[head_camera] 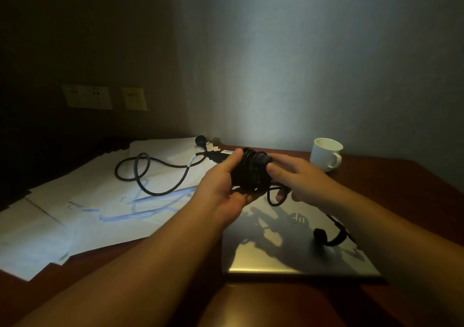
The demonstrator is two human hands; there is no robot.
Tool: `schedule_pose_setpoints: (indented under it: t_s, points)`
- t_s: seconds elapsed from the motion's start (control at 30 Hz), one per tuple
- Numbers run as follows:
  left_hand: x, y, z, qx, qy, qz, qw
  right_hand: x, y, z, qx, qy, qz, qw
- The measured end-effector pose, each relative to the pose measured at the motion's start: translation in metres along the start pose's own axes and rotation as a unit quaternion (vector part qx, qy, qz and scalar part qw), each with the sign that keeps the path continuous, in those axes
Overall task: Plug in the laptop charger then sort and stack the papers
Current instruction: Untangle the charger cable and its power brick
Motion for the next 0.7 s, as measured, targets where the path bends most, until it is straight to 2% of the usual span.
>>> schedule_pose_setpoints:
  t_s: [0.4,0.53,0.7]
  points:
    - [0.019,0.009,-0.004,-0.023,0.033,0.056,0.998,-0.005,0.015,-0.004,0.064,0.1,0.02,0.993]
    - [0.023,0.013,-0.006,-0.033,0.051,0.078,0.995,-0.008,0.018,-0.007,-0.026,0.142,0.008,0.99]
    - [0.025,0.012,-0.01,0.03,0.052,0.1,0.993,-0.013,0.013,-0.008,-0.131,0.2,-0.017,0.971]
Point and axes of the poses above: each hand's wrist, its own x-axis towards the middle knuckle, its own z-axis out of the palm, y = z × x, the point moved 7 cm from there along x, towards the middle knuckle, and after that the axes turned 10 degrees about z, right-handed, at the moved point
